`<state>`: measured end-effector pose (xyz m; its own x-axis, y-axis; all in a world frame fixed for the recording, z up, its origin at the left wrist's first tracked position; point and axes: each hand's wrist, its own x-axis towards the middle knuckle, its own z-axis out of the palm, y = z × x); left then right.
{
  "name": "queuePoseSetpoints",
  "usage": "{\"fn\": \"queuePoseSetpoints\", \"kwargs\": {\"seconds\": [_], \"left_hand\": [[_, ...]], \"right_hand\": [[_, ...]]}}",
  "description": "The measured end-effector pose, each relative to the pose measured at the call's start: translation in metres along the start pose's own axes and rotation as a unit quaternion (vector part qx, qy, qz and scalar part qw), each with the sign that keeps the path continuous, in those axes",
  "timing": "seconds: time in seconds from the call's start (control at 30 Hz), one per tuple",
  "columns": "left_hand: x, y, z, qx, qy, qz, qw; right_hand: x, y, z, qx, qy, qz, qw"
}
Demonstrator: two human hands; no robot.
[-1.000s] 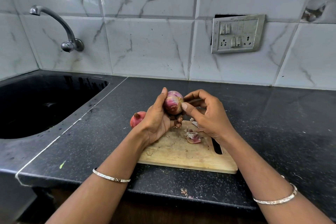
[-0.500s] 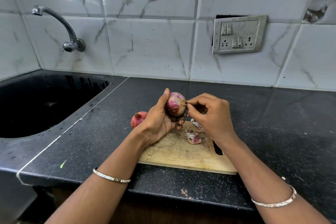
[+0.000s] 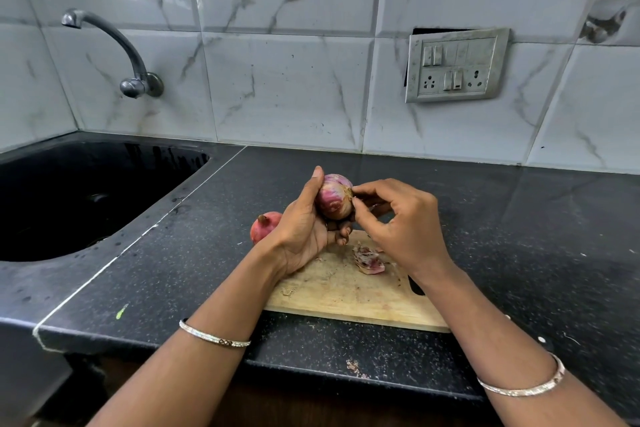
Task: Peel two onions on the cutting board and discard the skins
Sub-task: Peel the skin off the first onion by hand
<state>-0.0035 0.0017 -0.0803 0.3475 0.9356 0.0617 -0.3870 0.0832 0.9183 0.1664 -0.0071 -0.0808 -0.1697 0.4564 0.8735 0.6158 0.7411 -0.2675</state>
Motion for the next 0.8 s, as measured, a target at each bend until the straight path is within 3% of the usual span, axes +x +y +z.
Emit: {"fn": "queuePoseSetpoints", "kwargs": {"seconds": [0.5, 0.8], "left_hand": [[0.0016, -0.0019, -0.0005, 0.009, 0.000, -0.014, 1.000], [0.0003, -0.0013, 0.0007, 0.013, 0.010, -0.012, 1.000]], "right_hand": [[-0.0010, -0.0049, 0.0070, -0.130, 0.035, -0.060, 0.989], [0.0009, -0.0060, 0.0017, 0.030, 0.001, 0.053, 0.998]]}}
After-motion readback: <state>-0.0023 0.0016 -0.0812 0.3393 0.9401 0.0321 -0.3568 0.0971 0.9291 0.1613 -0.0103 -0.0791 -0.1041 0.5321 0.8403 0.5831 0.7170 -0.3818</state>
